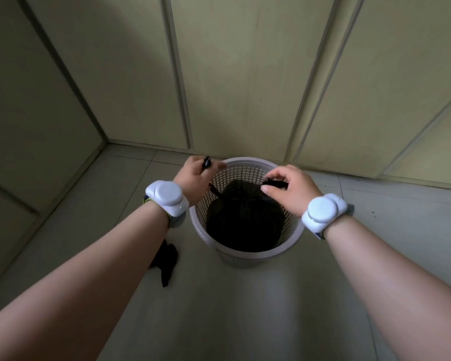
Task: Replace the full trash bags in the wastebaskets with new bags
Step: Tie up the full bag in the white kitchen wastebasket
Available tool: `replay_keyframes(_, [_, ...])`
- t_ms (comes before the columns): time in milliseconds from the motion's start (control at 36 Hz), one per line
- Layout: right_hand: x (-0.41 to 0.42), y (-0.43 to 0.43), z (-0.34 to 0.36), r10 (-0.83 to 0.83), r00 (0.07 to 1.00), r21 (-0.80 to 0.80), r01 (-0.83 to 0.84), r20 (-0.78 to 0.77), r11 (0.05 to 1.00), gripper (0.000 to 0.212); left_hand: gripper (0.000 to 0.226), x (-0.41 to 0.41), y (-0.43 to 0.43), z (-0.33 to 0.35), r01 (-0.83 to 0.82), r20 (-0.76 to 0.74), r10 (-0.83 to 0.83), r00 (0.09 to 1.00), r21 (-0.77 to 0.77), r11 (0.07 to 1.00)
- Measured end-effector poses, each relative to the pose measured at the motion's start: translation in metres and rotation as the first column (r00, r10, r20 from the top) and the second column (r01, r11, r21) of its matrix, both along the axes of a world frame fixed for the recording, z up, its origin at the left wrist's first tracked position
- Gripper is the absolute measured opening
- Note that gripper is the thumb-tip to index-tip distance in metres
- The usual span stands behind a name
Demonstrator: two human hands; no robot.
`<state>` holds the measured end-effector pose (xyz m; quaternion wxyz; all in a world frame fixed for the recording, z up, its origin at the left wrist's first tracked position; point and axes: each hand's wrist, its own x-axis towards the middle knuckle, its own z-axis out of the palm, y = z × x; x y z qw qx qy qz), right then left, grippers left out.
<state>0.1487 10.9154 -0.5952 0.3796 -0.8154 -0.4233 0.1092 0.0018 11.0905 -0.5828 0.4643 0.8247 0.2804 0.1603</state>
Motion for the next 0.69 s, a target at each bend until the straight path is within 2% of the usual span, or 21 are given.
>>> replay_keyframes(56, [-0.009, 0.008, 0.011, 0.067, 0.988, 0.009, -0.066, -0.137, 0.998, 0.022, 0.032, 0.005, -0.007, 0.014, -0.043, -0.008, 0.044, 0.999, 0.06, 0.997])
replay_keyframes(111, [-0.019, 0.017, 0.017, 0.115, 0.973, 0.014, -0.115, -0.202, 0.993, 0.023, 0.03, 0.009, -0.016, 0.028, -0.038, -0.024, 0.043, 0.999, 0.169, 0.985])
replay_keyframes(222, [-0.036, 0.027, 0.022, 0.234, 0.902, 0.128, -0.201, -0.362, 0.971, 0.034, 0.025, 0.014, -0.032, 0.041, 0.064, 0.137, -0.057, 0.989, -0.048, 0.997])
replay_keyframes(278, [-0.039, 0.029, 0.021, 0.252, 0.886, 0.172, -0.199, -0.389, 0.965, 0.032, 0.021, 0.014, -0.035, 0.04, 0.104, 0.178, -0.092, 0.98, -0.059, 0.993])
replay_keyframes(333, [-0.039, 0.03, 0.02, 0.212, 0.882, 0.197, -0.14, -0.42, 0.971, 0.026, 0.022, 0.014, -0.037, 0.039, 0.144, 0.236, -0.113, 0.965, -0.119, 0.982])
replay_keyframes(417, [-0.032, 0.029, 0.016, 0.09, 0.912, 0.174, -0.021, -0.401, 0.985, 0.015, 0.042, 0.013, -0.033, 0.028, 0.094, 0.292, 0.027, 0.956, -0.394, 0.914])
replay_keyframes(444, [-0.029, 0.029, 0.015, 0.051, 0.926, 0.152, 0.007, -0.375, 0.988, 0.017, 0.045, 0.012, -0.03, 0.021, 0.068, 0.266, 0.053, 0.963, -0.427, 0.901])
replay_keyframes(500, [-0.024, 0.028, 0.013, 0.017, 0.928, 0.134, 0.036, -0.372, 0.99, 0.024, 0.052, 0.01, -0.028, 0.006, 0.067, 0.17, -0.003, 0.985, -0.374, 0.925])
replay_keyframes(556, [-0.023, 0.028, 0.015, 0.041, 0.908, 0.169, 0.033, -0.417, 0.985, 0.027, 0.051, 0.009, -0.033, -0.006, 0.148, 0.068, -0.135, 0.989, -0.256, 0.955])
replay_keyframes(639, [-0.024, 0.028, 0.02, 0.063, 0.869, 0.213, 0.049, -0.491, 0.976, 0.019, 0.028, 0.012, -0.043, -0.021, 0.22, 0.011, -0.22, 0.975, -0.108, 0.969])
replay_keyframes(694, [-0.025, 0.028, 0.021, 0.06, 0.864, 0.216, 0.057, -0.499, 0.975, 0.016, 0.018, 0.014, -0.047, -0.026, 0.198, 0.03, -0.196, 0.98, -0.114, 0.974])
